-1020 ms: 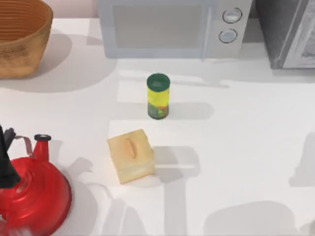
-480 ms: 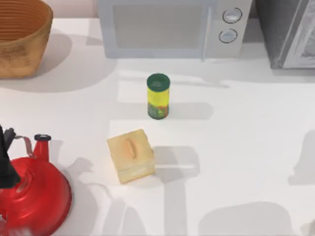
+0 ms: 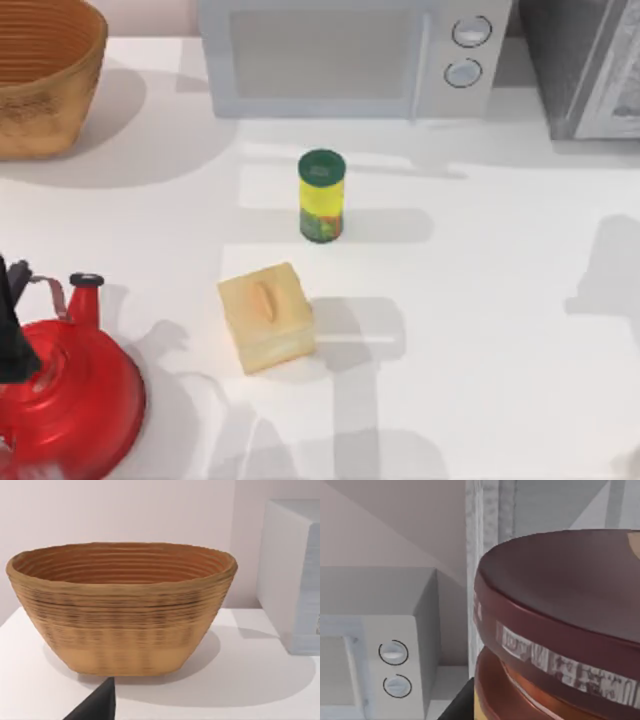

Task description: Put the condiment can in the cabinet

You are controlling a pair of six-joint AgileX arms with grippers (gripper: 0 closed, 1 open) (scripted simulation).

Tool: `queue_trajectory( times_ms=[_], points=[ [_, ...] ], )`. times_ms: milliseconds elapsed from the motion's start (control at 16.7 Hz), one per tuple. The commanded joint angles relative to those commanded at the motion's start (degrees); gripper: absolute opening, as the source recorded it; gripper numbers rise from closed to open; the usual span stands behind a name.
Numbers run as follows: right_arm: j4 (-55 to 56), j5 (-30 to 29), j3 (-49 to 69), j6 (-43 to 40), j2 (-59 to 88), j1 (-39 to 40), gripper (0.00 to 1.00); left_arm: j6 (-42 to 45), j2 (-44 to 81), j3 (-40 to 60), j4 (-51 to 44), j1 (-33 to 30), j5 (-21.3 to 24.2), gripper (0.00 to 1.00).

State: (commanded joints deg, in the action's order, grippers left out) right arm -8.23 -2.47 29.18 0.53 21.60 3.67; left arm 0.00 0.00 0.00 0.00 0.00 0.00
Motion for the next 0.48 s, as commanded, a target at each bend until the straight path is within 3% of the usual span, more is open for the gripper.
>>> queue_trajectory(
  times_ms=[480],
  points=[
    [-6.7, -3.2, 24.9, 0.1, 17.8, 2.1, 0.0, 0.0, 0.0, 0.0, 0.0, 0.0, 0.0, 1.0]
  ],
)
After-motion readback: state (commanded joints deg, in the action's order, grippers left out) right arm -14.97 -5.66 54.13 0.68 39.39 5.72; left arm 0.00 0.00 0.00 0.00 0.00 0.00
